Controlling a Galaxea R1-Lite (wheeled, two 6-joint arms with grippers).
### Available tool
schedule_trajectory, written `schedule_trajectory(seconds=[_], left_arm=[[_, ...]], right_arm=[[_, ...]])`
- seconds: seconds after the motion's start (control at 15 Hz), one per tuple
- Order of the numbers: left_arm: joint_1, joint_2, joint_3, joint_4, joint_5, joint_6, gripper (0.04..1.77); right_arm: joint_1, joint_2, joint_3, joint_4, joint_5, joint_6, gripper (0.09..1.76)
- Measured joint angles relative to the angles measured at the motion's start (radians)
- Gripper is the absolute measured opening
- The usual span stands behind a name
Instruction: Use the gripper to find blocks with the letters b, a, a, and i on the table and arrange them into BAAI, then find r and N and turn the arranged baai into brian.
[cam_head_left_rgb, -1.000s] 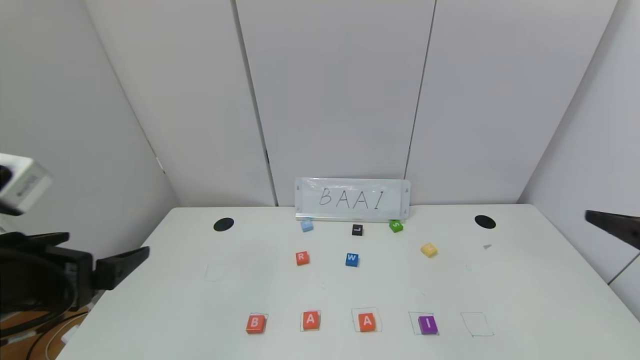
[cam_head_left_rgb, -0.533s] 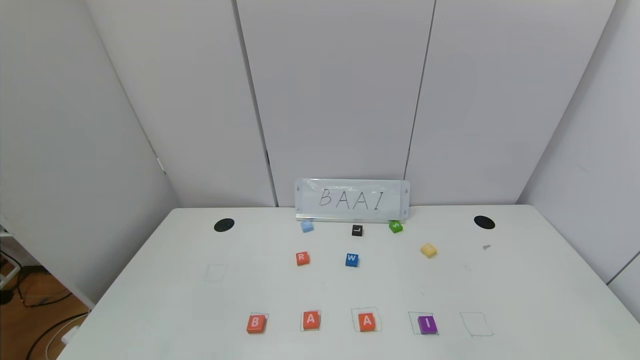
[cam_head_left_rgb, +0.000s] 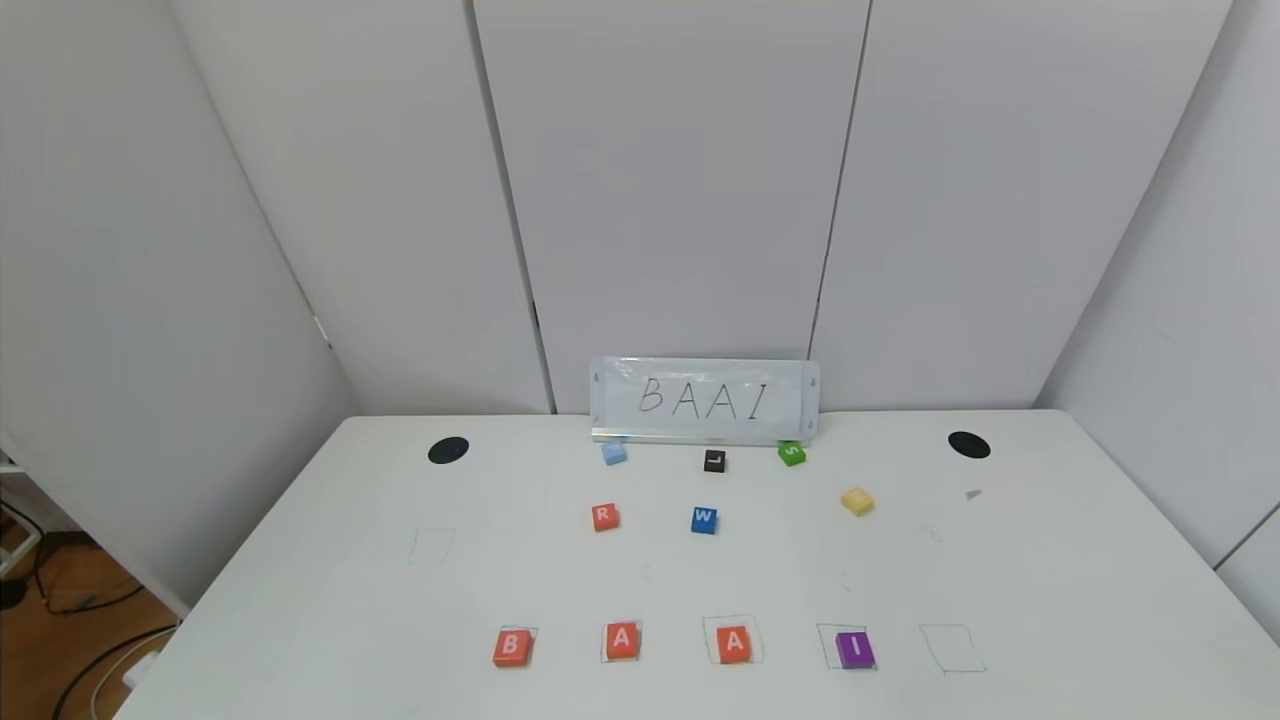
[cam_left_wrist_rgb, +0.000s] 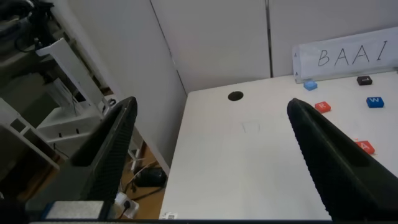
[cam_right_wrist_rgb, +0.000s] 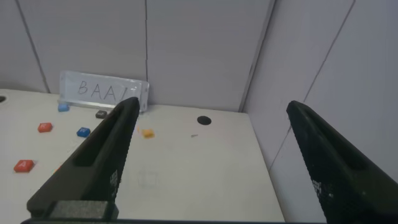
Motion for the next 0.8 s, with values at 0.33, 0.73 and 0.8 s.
schedule_trajectory(seconds=[0.33,0.73,0.8], left_arm=[[0.012,-0.154,0.04,-0.016,-0.055,-0.01,1.72],[0.012,-0.204,0.151,-0.239,-0.051,-0.108,1.72],[0.012,-0.205,0.196,-0.31,-0.048,-0.108,1.72]], right_arm=[[-0.018,-0.138,0.039,-0.02,0.027,0.001,1.71],[-0.022,-0.229,0.21,-0.305,0.032,0.018,1.71],[-0.022,-0.231,0.263,-0.369,0.023,0.017,1.71]])
